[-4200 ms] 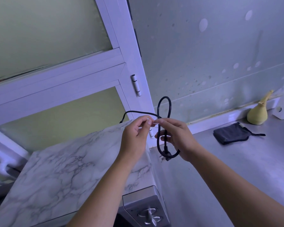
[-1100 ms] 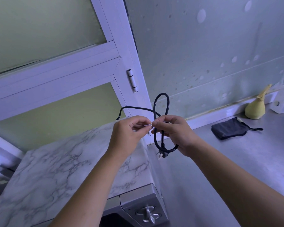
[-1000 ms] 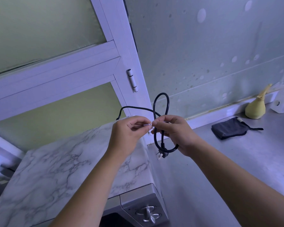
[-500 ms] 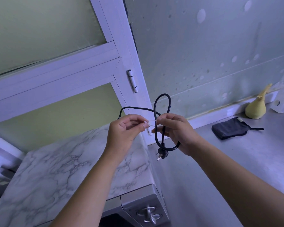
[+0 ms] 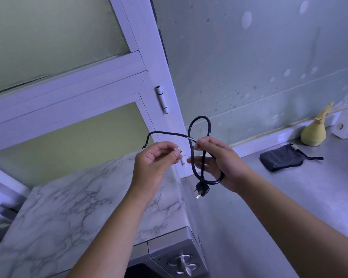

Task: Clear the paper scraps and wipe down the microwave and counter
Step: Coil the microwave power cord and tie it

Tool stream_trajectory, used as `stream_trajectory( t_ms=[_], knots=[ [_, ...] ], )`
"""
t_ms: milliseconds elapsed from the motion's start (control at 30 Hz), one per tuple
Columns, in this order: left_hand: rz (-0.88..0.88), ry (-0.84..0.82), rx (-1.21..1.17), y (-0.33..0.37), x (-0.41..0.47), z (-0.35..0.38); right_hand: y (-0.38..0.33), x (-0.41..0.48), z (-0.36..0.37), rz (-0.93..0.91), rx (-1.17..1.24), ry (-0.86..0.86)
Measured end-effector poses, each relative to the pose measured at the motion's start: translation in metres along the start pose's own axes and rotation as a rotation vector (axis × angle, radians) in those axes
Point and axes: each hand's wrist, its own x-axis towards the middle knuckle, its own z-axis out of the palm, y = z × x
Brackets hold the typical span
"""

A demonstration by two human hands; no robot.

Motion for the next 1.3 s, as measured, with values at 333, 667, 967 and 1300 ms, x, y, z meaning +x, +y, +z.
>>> stream_trajectory(
  t_ms=[333, 667, 967, 1300],
  knots=[
    [-0.135, 0.314, -0.279, -0.008, -0.001, 0.005, 0.001, -0.001, -0.006, 0.075, 0.281, 0.000],
    [-0.164, 0.454, -0.292, -0.015, -0.001, 0.010, 0.005, -0.001, -0.003, 0.060, 0.479, 0.068],
    [-0.188, 0.485, -0.341, -0.019, -0.002, 0.011, 0.004, 0.001, 0.004, 0.050, 0.514, 0.145],
    [-0.291, 0.526, -0.416, -0.020, -0.005, 0.015, 0.002, -0.002, 0.006, 0.088, 0.522, 0.127]
  ],
)
